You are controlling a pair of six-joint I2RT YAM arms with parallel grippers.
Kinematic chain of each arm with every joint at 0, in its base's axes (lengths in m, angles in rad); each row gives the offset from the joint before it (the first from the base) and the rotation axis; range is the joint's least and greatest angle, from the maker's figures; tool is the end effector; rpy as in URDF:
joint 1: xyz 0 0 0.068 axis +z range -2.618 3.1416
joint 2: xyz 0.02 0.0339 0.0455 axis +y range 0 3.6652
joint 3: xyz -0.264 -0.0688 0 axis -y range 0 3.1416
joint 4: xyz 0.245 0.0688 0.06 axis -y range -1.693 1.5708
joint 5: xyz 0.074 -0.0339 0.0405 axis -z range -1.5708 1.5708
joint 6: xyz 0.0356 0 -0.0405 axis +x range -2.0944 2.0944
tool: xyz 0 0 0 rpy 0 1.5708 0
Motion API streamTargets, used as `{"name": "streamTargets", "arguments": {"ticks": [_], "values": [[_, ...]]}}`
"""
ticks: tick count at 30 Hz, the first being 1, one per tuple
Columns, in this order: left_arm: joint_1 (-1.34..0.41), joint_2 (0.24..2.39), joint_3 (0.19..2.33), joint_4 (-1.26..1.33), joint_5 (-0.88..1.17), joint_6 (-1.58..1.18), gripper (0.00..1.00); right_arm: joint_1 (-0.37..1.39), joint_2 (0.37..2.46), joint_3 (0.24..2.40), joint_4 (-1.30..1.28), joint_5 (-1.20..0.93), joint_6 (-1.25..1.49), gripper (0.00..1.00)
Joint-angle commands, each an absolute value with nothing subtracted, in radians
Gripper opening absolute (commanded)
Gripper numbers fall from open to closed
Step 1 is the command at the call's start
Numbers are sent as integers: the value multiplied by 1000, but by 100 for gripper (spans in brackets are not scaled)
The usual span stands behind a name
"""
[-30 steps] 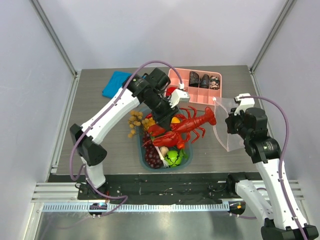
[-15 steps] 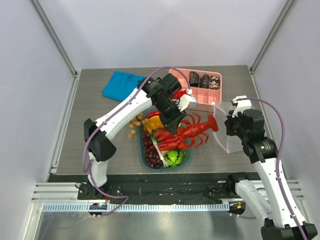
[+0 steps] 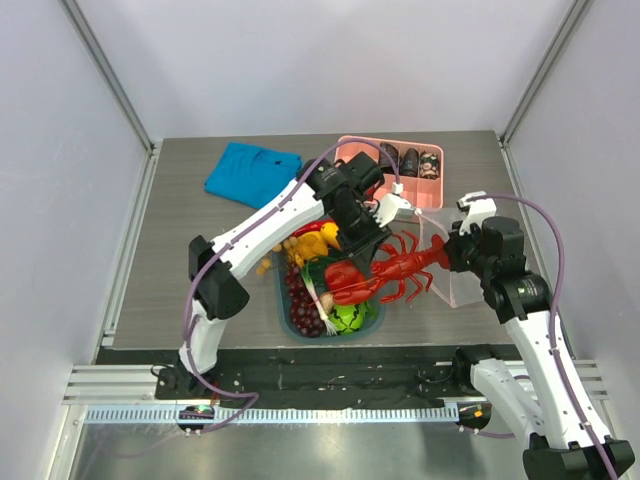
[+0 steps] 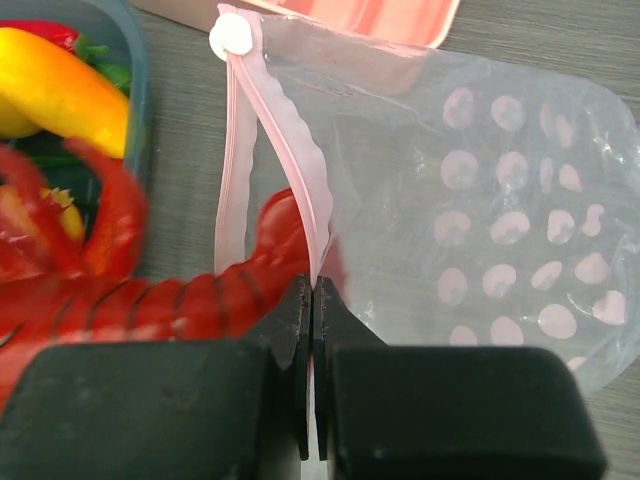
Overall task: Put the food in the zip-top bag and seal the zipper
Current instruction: Place the fake seafood in the zipper food storage bag.
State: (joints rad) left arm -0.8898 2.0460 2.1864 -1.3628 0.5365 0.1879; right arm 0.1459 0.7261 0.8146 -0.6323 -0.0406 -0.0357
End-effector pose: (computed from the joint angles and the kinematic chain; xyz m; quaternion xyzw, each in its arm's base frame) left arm 0.2444 -0.3305 0.3436 0.5267 0.7915 -0.3026 0.0672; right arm 0.1532 0.0240 0.3135 -0.0889 0.8664 0.0447 0.4894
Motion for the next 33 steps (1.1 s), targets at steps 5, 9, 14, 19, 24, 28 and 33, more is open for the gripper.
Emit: {"name": "streamTargets", "arguments": {"ticks": [5, 9, 14, 19, 24, 28, 33], "values": [[-885, 2131, 2318, -1649, 635, 111, 0, 172, 689, 799, -600, -138, -55, 1], [-885, 2138, 2318, -1618, 653, 78, 0, 181, 706, 804, -606, -164, -58, 1], [-885, 2144, 2310, -1577, 698, 34, 0, 199, 719, 808, -606, -189, -40, 1], [-887, 2149, 2307, -1542, 707, 11, 0, 230, 716, 813, -604, -196, -12, 1], [-887, 2145, 2304, -1482, 701, -40, 0, 287, 718, 822, -598, -173, 49, 1], [-881, 2135, 2290, -1427, 687, -86, 0, 359, 730, 838, -588, -112, 107, 1], [-841, 2088, 2203, -1284, 696, -211, 0, 405, 762, 865, -583, -71, 202, 1]]}}
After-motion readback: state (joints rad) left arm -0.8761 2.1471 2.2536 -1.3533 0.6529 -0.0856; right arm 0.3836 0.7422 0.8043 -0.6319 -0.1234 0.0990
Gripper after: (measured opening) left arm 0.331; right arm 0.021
